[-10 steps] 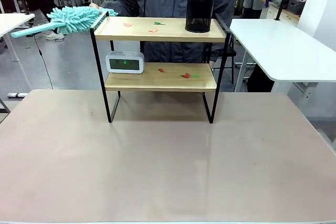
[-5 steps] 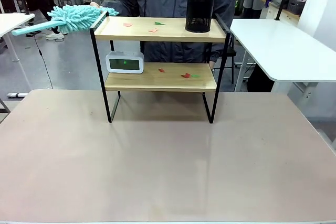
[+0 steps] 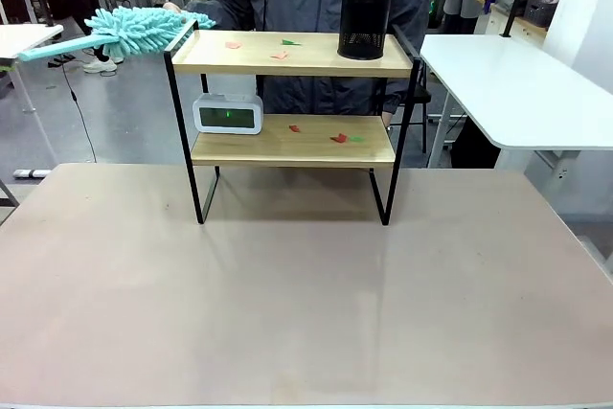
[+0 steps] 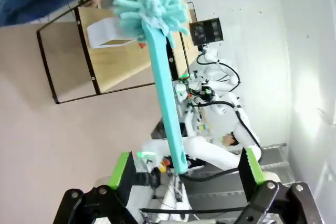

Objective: Clean the shelf.
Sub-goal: Pick up the Duster from the human.

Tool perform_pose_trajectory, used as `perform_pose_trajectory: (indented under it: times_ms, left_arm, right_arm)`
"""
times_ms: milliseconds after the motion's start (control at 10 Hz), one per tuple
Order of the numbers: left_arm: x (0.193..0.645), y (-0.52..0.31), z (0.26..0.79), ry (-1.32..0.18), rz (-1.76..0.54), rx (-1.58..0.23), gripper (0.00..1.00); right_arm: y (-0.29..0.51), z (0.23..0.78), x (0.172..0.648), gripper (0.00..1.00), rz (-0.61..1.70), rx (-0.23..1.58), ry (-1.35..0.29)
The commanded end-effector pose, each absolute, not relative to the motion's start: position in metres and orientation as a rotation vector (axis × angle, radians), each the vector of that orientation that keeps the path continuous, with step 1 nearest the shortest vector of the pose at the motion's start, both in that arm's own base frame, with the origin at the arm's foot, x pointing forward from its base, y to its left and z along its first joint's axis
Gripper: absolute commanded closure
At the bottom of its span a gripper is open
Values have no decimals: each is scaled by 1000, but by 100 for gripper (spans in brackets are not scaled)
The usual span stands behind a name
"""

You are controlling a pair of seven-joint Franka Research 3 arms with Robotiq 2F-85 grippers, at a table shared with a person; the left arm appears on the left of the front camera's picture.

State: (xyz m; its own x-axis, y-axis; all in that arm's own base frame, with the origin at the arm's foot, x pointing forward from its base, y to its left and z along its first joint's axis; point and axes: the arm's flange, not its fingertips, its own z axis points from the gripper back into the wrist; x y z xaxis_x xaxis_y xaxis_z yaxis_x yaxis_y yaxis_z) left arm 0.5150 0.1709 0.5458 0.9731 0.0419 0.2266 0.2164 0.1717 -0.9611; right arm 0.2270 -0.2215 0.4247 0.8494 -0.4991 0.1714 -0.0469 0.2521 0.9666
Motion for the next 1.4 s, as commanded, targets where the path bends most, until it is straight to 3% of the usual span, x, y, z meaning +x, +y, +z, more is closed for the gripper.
perform_pose_trajectory:
  times_ms: [0,200,600,1300]
  left_arm:
    - [542,170,556,-143,-71,-1389,0]
    - [551,147,546,-21,-125,-1426,0]
    - [557,110,532,72,-181,-1439,0]
    - [564,109,530,57,-181,-1455,0]
  right_arm:
    - [-222,426,229,0,-299,1300,-530]
    - [-222,426,229,0,-299,1300,-530]
    - [-222,426,229,0,-299,1300,-530]
    - [-222,426,229,0,-299,1300,-530]
